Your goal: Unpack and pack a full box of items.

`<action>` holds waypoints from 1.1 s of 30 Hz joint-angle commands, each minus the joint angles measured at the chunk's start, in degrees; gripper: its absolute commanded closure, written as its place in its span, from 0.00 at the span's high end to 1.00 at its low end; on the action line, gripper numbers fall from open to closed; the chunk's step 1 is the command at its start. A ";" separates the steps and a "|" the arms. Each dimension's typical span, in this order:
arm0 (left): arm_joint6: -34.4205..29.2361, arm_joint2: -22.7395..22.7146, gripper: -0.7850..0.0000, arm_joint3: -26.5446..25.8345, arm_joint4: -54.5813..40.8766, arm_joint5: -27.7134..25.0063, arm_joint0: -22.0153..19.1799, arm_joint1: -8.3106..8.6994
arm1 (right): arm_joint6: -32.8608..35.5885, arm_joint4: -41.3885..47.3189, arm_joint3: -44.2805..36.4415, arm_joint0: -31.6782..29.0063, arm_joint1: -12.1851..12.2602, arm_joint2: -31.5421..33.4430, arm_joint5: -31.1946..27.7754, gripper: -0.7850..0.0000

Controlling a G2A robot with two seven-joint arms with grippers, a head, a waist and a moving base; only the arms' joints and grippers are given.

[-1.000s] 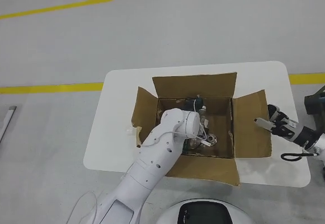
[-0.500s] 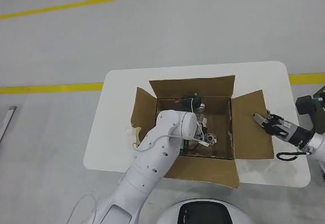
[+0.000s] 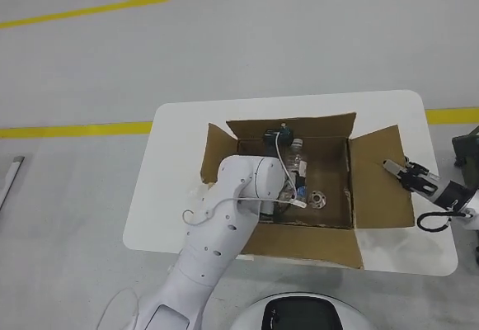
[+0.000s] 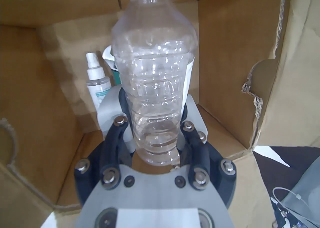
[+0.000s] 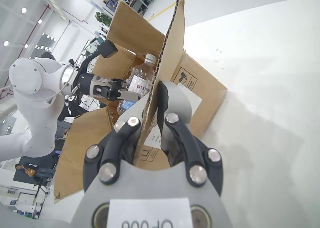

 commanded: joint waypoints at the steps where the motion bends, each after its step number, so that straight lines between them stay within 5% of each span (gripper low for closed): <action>1: -0.88 -1.23 0.00 -1.99 0.70 0.03 0.54 0.35 | 2.03 0.48 0.28 0.06 0.23 1.24 -0.31 0.00; 10: -3.83 -7.33 0.00 -10.04 5.52 -0.14 3.03 2.03 | 7.12 1.52 3.71 0.67 1.09 5.56 -1.08 0.00; 19: -2.86 -10.08 0.00 -12.09 6.83 -0.45 5.23 2.72 | 7.55 0.89 3.76 0.60 1.35 5.98 -1.55 0.00; 24: 0.47 -8.69 0.00 -9.19 3.92 -0.82 3.53 2.16 | 6.88 0.36 3.49 0.43 1.35 5.36 -1.63 0.00; 33: 5.05 -4.30 0.00 3.52 -0.32 0.36 -5.42 0.19 | 5.85 -0.49 1.99 -0.15 1.34 4.39 -1.36 0.00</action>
